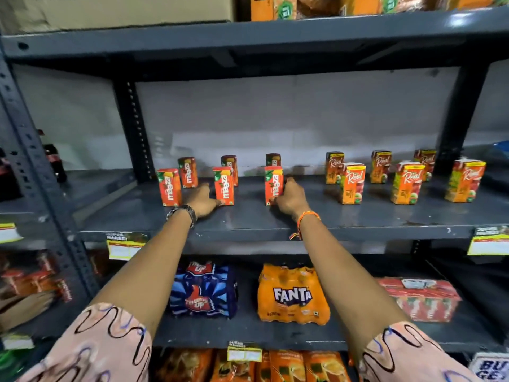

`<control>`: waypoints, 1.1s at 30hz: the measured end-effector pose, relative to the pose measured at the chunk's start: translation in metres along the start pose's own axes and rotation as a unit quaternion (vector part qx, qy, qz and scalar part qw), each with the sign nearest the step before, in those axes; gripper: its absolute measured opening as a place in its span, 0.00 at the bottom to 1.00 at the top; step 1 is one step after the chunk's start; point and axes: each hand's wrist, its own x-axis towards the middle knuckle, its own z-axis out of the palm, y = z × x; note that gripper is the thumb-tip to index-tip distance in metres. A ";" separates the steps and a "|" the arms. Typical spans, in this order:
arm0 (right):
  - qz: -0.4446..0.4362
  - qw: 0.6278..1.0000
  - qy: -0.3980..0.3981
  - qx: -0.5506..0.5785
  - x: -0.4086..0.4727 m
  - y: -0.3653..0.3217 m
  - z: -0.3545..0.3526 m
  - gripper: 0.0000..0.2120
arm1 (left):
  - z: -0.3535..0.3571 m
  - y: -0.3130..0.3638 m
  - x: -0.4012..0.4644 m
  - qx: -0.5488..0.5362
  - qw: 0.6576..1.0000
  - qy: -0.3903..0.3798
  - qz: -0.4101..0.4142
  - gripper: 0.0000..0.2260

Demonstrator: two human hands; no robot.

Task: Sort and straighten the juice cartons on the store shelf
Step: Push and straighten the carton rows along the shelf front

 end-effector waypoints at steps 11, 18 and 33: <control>0.000 0.996 0.056 -0.065 -0.004 0.000 0.004 0.15 | -0.006 0.022 -0.032 -0.015 0.997 0.022 0.071 0.16; -0.014 0.996 0.021 -0.088 -0.013 -0.004 0.000 0.15 | -0.009 0.023 -0.038 -0.017 0.998 0.020 0.063 0.13; -0.004 0.997 0.014 -0.074 -0.013 -0.005 0.003 0.17 | -0.008 0.024 -0.042 -0.038 0.998 0.014 0.046 0.16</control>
